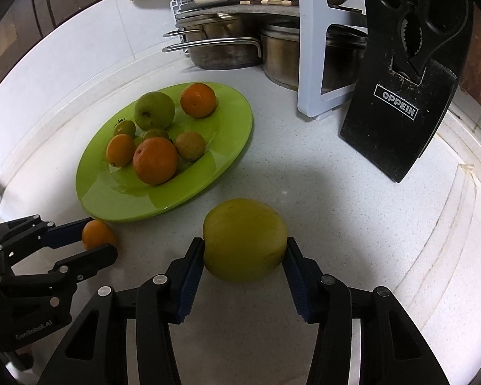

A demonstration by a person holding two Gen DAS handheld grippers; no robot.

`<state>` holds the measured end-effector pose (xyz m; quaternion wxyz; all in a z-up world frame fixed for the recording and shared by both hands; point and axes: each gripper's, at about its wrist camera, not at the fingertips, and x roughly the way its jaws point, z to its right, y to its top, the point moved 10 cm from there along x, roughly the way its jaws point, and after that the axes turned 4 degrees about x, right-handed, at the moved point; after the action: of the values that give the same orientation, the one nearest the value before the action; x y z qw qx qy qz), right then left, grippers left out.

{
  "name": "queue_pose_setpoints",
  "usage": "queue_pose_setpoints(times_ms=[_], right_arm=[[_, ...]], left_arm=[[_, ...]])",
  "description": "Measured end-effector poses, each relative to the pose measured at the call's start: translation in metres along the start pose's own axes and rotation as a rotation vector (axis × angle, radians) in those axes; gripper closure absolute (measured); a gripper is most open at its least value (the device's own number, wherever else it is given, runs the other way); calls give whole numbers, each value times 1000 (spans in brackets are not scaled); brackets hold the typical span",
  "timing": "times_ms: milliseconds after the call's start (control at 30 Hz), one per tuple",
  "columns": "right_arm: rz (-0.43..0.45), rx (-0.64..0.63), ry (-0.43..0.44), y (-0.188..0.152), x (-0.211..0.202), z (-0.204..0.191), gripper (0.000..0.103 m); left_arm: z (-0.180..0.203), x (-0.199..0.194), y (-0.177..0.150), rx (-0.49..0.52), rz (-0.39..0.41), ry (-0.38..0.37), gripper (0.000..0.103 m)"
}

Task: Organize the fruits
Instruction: 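Grasp the large yellow-green pear with the right tool while the left tool grasps an orange, then carry the pear and orange onto the green plate and open both tools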

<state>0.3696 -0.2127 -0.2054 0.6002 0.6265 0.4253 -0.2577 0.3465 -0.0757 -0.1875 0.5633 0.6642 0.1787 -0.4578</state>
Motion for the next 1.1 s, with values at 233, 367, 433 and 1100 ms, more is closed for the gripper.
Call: queue_pose_setpoints(times_ms=[233,367,433,1100], right_arm=[[5,13,-10,-2,-3,1,53],[18,15,-17,-3,-12,1,53],[26,14,-22,-3,-16,0,53],[158,-17,-7,15,-82,-30,53]], left_arm=[[1,-6,0,3,9,5,67],[4,-11,-1,8,17,3,67],[5,-15,-1,12,24,3,67],[13,-89,16,33,194,21,67]])
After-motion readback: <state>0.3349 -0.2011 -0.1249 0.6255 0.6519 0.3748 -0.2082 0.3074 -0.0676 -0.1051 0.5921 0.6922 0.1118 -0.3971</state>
